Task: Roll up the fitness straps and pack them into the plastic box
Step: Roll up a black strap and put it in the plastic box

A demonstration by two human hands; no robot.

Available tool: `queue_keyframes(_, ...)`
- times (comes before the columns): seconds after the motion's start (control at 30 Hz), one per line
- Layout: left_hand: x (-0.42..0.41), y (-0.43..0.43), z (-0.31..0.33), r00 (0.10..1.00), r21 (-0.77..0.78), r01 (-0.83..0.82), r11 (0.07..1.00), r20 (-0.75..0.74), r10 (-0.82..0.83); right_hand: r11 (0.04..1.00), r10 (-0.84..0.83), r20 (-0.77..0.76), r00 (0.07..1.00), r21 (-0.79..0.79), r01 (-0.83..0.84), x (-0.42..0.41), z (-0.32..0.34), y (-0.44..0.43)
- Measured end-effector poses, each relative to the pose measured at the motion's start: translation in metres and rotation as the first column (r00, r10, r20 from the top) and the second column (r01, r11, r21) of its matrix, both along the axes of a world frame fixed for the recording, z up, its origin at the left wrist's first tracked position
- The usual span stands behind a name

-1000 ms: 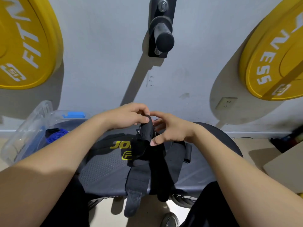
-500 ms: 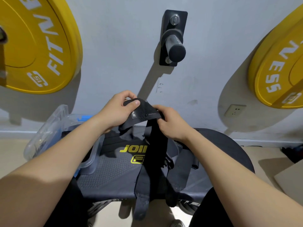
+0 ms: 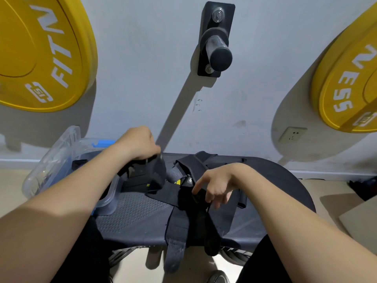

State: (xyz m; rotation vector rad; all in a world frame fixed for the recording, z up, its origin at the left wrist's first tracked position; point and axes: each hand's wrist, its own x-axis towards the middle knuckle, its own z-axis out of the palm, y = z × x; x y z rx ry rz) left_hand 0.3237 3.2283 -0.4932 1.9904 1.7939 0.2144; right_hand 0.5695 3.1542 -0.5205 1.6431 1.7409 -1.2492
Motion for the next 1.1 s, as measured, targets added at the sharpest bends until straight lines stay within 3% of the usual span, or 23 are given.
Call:
queue_keyframes(0.1,0.006,-0.002,-0.008,0.98,-0.116,0.142,0.983,-0.124,-0.156,0.98,0.008,0.158,0.987,0.196,-0.039,0.007,0.001,0.004)
queue_keyframes(0.23,0.011,0.0,-0.014,0.911,-0.172,0.329,0.929,-0.203,-0.36,0.912,-0.09,0.115,0.989,0.409,0.036,0.009,-0.001,0.009)
queue_keyframes(0.33,0.015,0.0,-0.024,0.874,-0.206,0.43,0.879,-0.151,-0.462,0.931,-0.017,0.13,0.991,0.363,-0.031,-0.004,-0.013,0.008)
queue_keyframes(0.5,0.029,0.0,-0.051,0.859,-0.23,0.486,0.843,-0.049,-0.509,0.972,0.167,0.324,0.931,0.104,-0.21,-0.019,-0.026,0.011)
queue_keyframes(0.63,0.046,-0.006,-0.077,0.86,-0.254,0.465,0.848,-0.097,-0.501,0.955,0.273,0.405,0.873,-0.006,-0.297,-0.015,-0.029,0.018)
queue_keyframes(0.77,0.063,-0.01,-0.103,0.858,-0.27,0.411,0.871,-0.206,-0.47,0.981,0.001,0.276,0.961,0.186,-0.054,-0.002,-0.028,0.029)
queue_keyframes(0.9,0.075,-0.011,-0.117,0.881,-0.306,0.366,0.879,-0.19,-0.433,0.836,-0.289,0.07,0.955,0.505,0.216,0.01,-0.02,0.038)
queue_keyframes(1.1,0.094,-0.016,-0.122,0.886,-0.33,0.337,0.882,-0.207,-0.416,0.668,-0.552,-0.123,0.825,0.527,0.525,0.024,-0.015,0.039)
